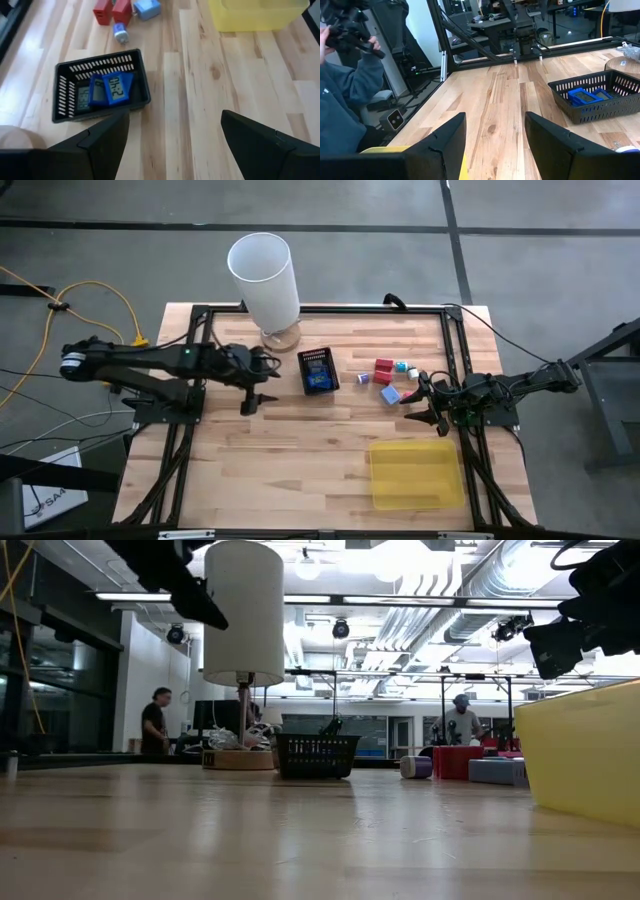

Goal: Pick & Place Office items
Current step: Put the white charger adaptor into the yellow bin

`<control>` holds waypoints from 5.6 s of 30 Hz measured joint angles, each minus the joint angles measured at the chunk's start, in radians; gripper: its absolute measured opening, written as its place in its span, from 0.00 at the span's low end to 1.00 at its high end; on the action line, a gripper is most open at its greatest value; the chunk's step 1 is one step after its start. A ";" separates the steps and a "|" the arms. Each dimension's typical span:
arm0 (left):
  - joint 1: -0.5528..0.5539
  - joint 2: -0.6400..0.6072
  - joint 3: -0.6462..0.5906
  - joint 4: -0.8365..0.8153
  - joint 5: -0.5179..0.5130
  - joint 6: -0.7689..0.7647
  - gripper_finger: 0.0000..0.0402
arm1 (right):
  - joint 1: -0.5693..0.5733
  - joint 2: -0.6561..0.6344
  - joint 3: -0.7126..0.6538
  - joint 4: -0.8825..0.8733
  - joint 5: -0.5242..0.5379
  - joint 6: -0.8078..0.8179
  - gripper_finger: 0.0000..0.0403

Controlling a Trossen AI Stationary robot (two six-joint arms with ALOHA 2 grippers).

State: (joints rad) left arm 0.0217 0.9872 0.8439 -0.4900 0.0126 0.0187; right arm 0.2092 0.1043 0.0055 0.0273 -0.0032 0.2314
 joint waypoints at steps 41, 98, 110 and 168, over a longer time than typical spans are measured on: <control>0.070 -0.496 -0.484 0.321 0.055 -0.055 0.77 | 0.000 0.000 0.000 0.000 0.000 0.000 0.47; 0.070 -0.851 -0.825 0.486 -0.028 -0.090 0.77 | 0.000 0.000 0.000 -0.001 0.000 0.000 0.47; 0.176 -0.790 -0.827 0.482 -0.032 -0.087 0.77 | 0.000 0.000 0.000 -0.001 0.000 0.000 0.47; 0.207 -0.770 -0.828 0.566 -0.013 -0.090 0.77 | 0.000 0.000 0.000 -0.001 0.000 0.000 0.47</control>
State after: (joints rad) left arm 0.2291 0.2173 0.0158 0.0761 -0.0006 -0.0714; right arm 0.2092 0.1043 0.0055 0.0261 -0.0032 0.2314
